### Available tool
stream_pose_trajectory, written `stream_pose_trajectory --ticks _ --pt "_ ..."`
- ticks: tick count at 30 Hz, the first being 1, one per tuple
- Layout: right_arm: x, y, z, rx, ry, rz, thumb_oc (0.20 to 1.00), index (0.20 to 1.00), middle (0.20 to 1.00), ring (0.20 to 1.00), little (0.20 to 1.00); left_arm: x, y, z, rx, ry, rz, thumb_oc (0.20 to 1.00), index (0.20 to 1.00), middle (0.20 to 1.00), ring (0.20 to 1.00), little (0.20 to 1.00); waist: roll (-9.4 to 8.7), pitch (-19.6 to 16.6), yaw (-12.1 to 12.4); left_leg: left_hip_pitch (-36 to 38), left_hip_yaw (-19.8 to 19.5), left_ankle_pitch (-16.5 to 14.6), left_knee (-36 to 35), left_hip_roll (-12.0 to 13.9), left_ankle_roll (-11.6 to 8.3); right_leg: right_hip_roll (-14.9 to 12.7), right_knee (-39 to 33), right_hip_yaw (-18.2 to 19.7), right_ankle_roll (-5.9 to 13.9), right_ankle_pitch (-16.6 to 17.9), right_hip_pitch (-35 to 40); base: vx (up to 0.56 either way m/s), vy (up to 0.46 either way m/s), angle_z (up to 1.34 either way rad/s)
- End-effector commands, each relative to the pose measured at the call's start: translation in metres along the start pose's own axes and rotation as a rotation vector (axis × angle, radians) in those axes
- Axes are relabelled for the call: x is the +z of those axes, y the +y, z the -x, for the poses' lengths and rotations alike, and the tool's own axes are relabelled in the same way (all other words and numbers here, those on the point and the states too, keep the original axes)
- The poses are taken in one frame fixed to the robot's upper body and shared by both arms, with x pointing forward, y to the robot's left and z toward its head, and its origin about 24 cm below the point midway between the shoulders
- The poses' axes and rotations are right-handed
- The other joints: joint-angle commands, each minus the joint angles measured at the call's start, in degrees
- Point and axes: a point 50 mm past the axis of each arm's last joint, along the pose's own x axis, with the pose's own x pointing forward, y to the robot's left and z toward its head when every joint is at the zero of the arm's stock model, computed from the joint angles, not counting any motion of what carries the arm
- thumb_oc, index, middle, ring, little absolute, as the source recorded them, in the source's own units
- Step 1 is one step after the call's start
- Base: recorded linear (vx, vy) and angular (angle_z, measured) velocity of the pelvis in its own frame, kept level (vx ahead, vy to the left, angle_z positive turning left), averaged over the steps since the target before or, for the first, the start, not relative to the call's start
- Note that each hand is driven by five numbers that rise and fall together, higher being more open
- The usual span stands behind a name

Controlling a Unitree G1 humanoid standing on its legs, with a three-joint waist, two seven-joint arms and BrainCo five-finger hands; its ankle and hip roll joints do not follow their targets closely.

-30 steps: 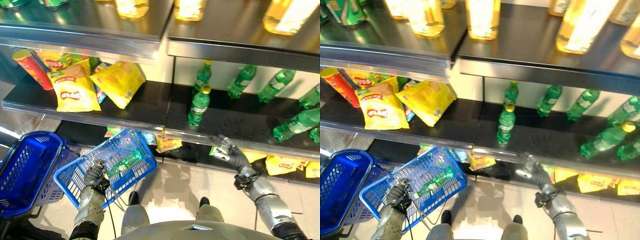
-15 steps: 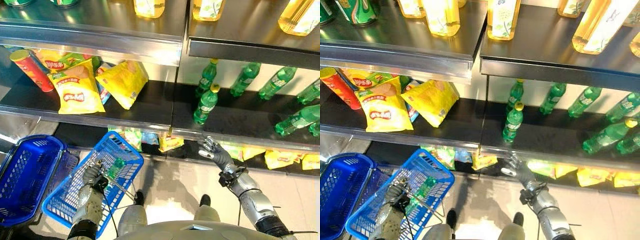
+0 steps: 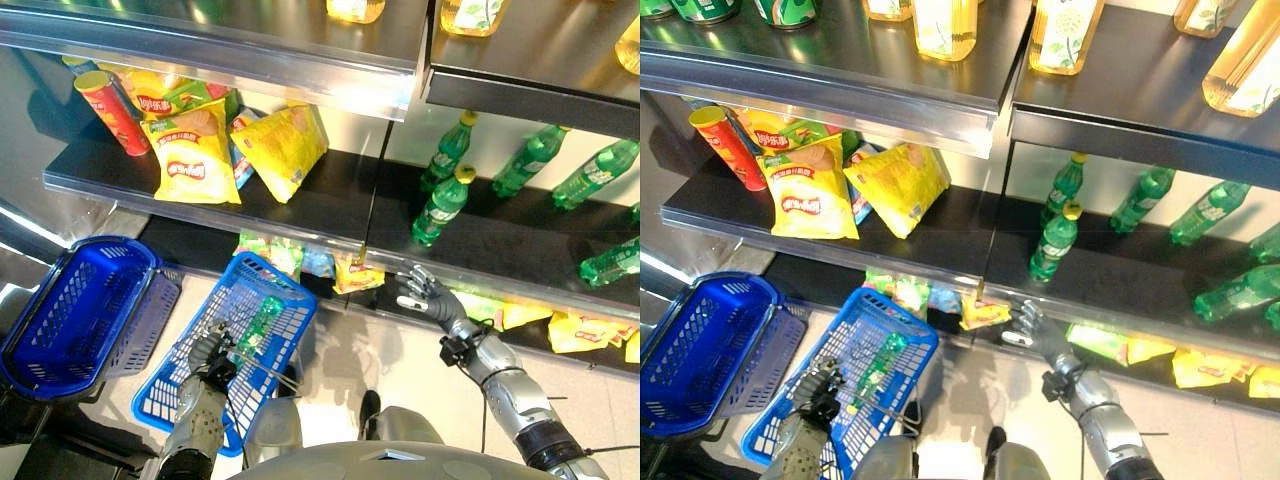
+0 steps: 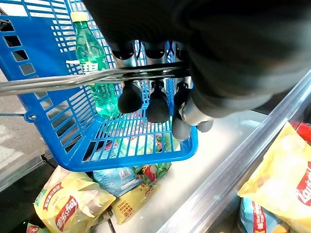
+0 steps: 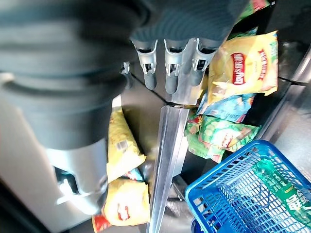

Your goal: Pick up the snacks into the basket

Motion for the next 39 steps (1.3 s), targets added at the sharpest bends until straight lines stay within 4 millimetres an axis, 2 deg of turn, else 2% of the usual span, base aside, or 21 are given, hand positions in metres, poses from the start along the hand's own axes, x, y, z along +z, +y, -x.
stream_pose_trajectory --ticks 1,2,3,4,6,8,10,18,19,20,21,22,23,24,25,26,28,30,31,35,39 --pt "0.029 0.005 -0.002 0.023 -0.141 0.063 1.0 1.0 1.0 1.0 1.0 0.064 -0.033 -0.008 -0.168 -0.275 -0.01 0.2 0.2 0.2 0.2 0.2 -2.24 -2.0 0.5 -1.5 1.7 1.1 1.5 4.8 -0.07 -2.2 -9.3 -0.5 4.28 8.5 2.9 0.02 0.288 0.17" --pt "0.028 0.002 0.0 0.005 -0.137 0.074 1.0 1.0 1.0 1.0 1.0 0.065 -0.036 -0.01 -0.172 -0.272 -0.022 0.2 0.2 0.2 0.2 0.2 -1.12 -2.0 0.0 -1.0 1.3 4.5 -1.2 9.0 -1.57 -3.2 -7.1 -1.2 4.56 7.2 1.9 0.02 0.214 0.24" --pt "0.028 0.002 0.0 0.005 -0.137 0.074 1.0 1.0 1.0 1.0 1.0 0.065 -0.036 -0.01 -0.172 -0.272 -0.022 0.2 0.2 0.2 0.2 0.2 -1.08 -2.0 -0.1 -0.9 1.3 4.6 -1.4 9.0 -1.62 -3.2 -6.9 -1.2 4.54 7.1 1.9 0.05 0.341 0.23" --pt "0.03 0.0 0.002 0.001 -0.14 0.082 1.0 1.0 1.0 1.0 1.0 0.067 -0.038 -0.01 -0.18 -0.279 -0.027 0.2 0.2 0.2 0.2 0.2 0.15 -1.8 -0.5 0.3 0.1 4.9 -3.3 10.4 -2.78 -4.3 -5.0 -1.1 5.3 6.6 1.3 0.03 0.182 0.09" --pt "0.03 0.001 0.002 0.006 -0.141 0.08 1.0 1.0 1.0 1.0 1.0 0.068 -0.038 -0.01 -0.182 -0.28 -0.027 0.2 0.2 0.2 0.2 0.2 0.82 -1.7 -0.7 1.0 0.4 4.5 -3.9 10.3 -3.02 -4.8 -4.3 -0.9 5.58 6.7 1.1 0.03 0.25 0.18" --pt "0.028 0.003 0.002 0.011 -0.138 0.073 1.0 1.0 1.0 1.0 1.0 0.066 -0.039 -0.011 -0.186 -0.276 -0.035 0.2 0.2 0.2 0.2 0.2 1.35 -1.6 -1.0 1.3 0.7 3.4 -4.4 8.5 -3.14 -6.3 -5.2 -0.6 6.6 7.8 1.6 0.03 0.311 0.15" --pt "0.029 0.008 -0.001 0.014 -0.146 0.061 1.0 1.0 1.0 1.0 1.0 0.071 -0.039 -0.012 -0.192 -0.29 -0.063 0.2 0.2 0.2 0.2 0.2 0.67 -1.6 -0.7 1.5 1.1 1.9 -4.0 5.9 -2.16 -8.4 -7.6 0.5 7.75 9.8 2.3 0.05 0.309 0.08" --pt "0.042 0.027 -0.015 0.068 -0.214 0.086 1.0 1.0 1.0 1.0 1.0 0.08 -0.033 -0.009 -0.181 -0.328 -0.1 0.2 0.2 0.2 0.2 0.2 -0.93 -1.7 1.1 2.1 3.5 -0.9 -4.4 1.2 0.94 -12.9 -10.5 -0.2 10.57 15.1 1.8 0.03 0.176 -0.09" --pt "0.047 0.03 -0.018 0.076 -0.233 0.101 1.0 1.0 1.0 1.0 1.0 0.082 -0.031 -0.008 -0.175 -0.335 -0.1 0.2 0.2 0.2 0.2 0.2 -1.13 -1.4 1.6 2.2 4.3 -0.9 -4.5 1.2 1.13 -13.3 -9.7 -1.4 10.79 16.5 1.2 -0.03 0.088 -0.1" --pt "0.058 0.037 -0.026 0.103 -0.27 0.137 1.0 1.0 1.0 1.0 1.0 0.085 -0.026 -0.006 -0.164 -0.348 -0.108 0.2 0.2 0.2 0.2 0.2 -1.52 -0.9 3.7 2.1 6.3 -1.2 -4.8 1.4 1.14 -15.3 -9.9 -8.1 11.19 19.7 0.8 -0.05 0.041 -0.24" --pt "0.058 0.037 -0.026 0.103 -0.27 0.137 1.0 1.0 1.0 1.0 1.0 0.086 -0.026 -0.006 -0.163 -0.348 -0.108 0.2 0.2 0.2 0.2 0.2 -1.54 -0.9 3.6 2.1 6.2 -1.2 -4.8 1.3 1.16 -15.3 -10.0 -8.3 11.23 19.8 1.0 -0.05 0.03 -0.76" --pt "0.064 0.04 -0.03 0.108 -0.288 0.164 1.0 1.0 1.0 1.0 1.0 0.086 -0.024 -0.004 -0.162 -0.351 -0.111 0.2 0.2 0.2 0.2 0.2 -1.85 -0.9 4.5 2.4 7.1 -1.6 -5.1 1.1 1.01 -16.3 -11.2 -12.3 11.63 21.6 1.8 0.0 0.002 -0.98" --pt "0.07 0.041 -0.032 0.109 -0.302 0.202 1.0 1.0 1.0 1.0 1.0 0.085 -0.024 -0.004 -0.168 -0.348 -0.114 0.2 0.2 0.2 0.2 0.2 -1.87 -0.8 4.4 2.5 6.9 -1.8 -4.8 1.0 0.96 -16.0 -11.2 -11.1 11.88 22.2 2.1 0.03 0.022 -0.96" --pt "0.079 0.042 -0.035 0.095 -0.345 0.212 1.0 1.0 1.0 1.0 1.0 0.085 -0.025 -0.004 -0.177 -0.346 -0.114 0.2 0.2 0.2 0.2 0.2 -2.03 -1.0 4.6 2.1 6.3 -1.7 -4.4 0.9 1.18 -14.5 -12.6 -8.7 11.07 19.8 2.0 0.04 0.012 -0.35" --pt "0.079 0.042 -0.035 0.094 -0.345 0.212 1.0 1.0 1.0 1.0 1.0 0.085 -0.025 -0.004 -0.177 -0.347 -0.115 0.2 0.2 0.2 0.2 0.2 -2.0 -1.0 4.6 2.2 6.4 -1.8 -4.4 1.0 1.14 -14.4 -12.5 -8.7 11.03 19.8 2.0 0.07 0.02 0.12" --pt "0.089 0.042 -0.037 0.062 -0.387 0.274 1.0 1.0 1.0 1.0 1.0 0.08 -0.025 -0.002 -0.183 -0.331 -0.111 0.2 0.2 0.2 0.2 0.2 -2.11 -1.3 5.1 1.9 5.8 -1.7 -4.1 0.6 1.19 -13.8 -14.3 -7.7 10.77 19.0 3.0 0.04 -0.002 0.27" --pt "0.089 0.042 -0.037 0.061 -0.387 0.274 1.0 1.0 1.0 1.0 1.0 0.08 -0.025 -0.002 -0.183 -0.331 -0.111 0.2 0.2 0.2 0.2 0.2 -2.08 -1.3 5.0 1.9 5.7 -1.8 -4.1 0.7 1.17 -13.8 -14.3 -7.8 10.75 19.0 3.1 0.03 0.0 0.17" --pt "0.112 0.038 -0.036 -0.05 -0.491 0.419 1.0 1.0 1.0 1.0 1.0 0.077 -0.034 -0.005 -0.193 -0.32 -0.129 0.2 0.2 0.2 0.2 0.2 -1.66 -1.0 3.9 0.6 2.9 -1.9 -2.2 0.3 1.74 -10.2 -12.3 0.8 9.05 14.0 2.3 0.03 0.003 0.43" --pt "0.112 0.038 -0.036 -0.051 -0.491 0.419 1.0 1.0 1.0 1.0 1.0 0.077 -0.034 -0.005 -0.193 -0.319 -0.129 0.2 0.2 0.2 0.2 0.2 -1.64 -1.1 3.9 0.5 2.9 -2.0 -2.1 0.3 1.72 -10.2 -12.1 0.8 9.03 13.9 2.2 0.03 -0.002 0.84" --pt "0.135 0.035 -0.042 -0.197 -0.578 0.582 1.0 1.0 1.0 1.0 1.0 0.075 -0.036 0.0 -0.189 -0.32 -0.094 0.2 0.2 0.2 0.2 0.2 -1.72 -0.9 5.4 -0.7 1.6 -2.7 0.3 -0.4 1.87 -12.2 -13.1 -4.6 9.84 15.1 4.0 0.01 -0.038 0.26" --pt "0.144 0.04 -0.052 -0.244 -0.602 0.661 1.0 1.0 1.0 1.0 1.0 0.075 -0.04 0.001 -0.203 -0.32 -0.083 0.2 0.2 0.2 0.2 0.2 -1.7 -0.7 5.9 -1.8 0.6 -2.9 1.2 -0.5 2.03 -12.4 -13.0 -5.9 10.01 14.8 4.4 0.0 -0.016 0.27"
